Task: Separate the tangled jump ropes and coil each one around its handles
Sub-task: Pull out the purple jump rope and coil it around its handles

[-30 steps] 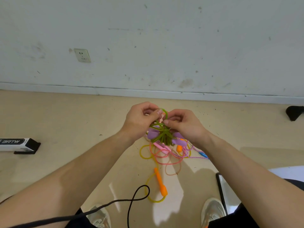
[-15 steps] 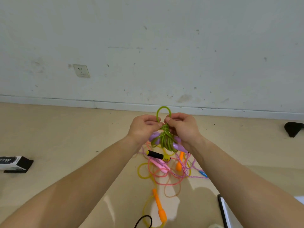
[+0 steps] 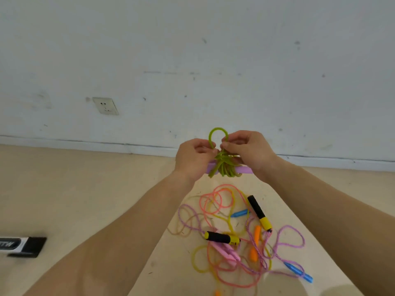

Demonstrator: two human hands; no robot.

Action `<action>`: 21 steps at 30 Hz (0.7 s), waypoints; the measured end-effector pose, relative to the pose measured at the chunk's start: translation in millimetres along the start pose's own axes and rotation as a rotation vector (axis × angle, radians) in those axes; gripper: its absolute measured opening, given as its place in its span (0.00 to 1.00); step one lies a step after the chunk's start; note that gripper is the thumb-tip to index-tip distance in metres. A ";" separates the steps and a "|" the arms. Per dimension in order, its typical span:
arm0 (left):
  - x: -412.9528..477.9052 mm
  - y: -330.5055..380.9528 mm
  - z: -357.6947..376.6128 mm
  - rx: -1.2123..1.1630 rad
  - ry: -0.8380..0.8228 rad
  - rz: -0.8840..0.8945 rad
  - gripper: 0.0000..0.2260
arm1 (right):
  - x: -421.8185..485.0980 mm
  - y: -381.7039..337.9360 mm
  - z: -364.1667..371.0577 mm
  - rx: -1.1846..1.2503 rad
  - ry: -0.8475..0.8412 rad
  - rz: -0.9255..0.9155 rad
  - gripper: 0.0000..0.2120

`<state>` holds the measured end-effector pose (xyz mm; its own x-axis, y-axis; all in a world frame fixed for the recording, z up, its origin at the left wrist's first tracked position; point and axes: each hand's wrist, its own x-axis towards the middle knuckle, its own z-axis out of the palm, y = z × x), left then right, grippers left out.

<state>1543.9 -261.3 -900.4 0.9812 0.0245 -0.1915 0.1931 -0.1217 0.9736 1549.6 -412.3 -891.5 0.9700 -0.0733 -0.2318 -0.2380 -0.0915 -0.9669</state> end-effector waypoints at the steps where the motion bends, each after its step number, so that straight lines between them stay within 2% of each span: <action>1: -0.3 22.1 0.1 -0.005 -0.005 -0.012 0.06 | -1.1 -21.4 -4.7 0.014 0.000 0.013 0.03; 6: -16.1 162.3 2.8 0.003 -0.036 -0.038 0.06 | -25.1 -152.4 -40.3 0.103 0.007 0.101 0.05; 15: -65.7 433.4 -4.1 0.058 -0.090 -0.005 0.08 | -87.0 -403.7 -101.3 0.115 0.005 0.073 0.02; 21: -81.7 556.0 -8.5 0.094 -0.087 0.033 0.09 | -106.9 -520.1 -125.8 0.134 0.011 0.024 0.05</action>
<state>1571.1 -322.5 -342.4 0.9826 -0.0666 -0.1734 0.1557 -0.2139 0.9644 1563.4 -481.8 -350.5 0.9632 -0.0852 -0.2549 -0.2520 0.0434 -0.9668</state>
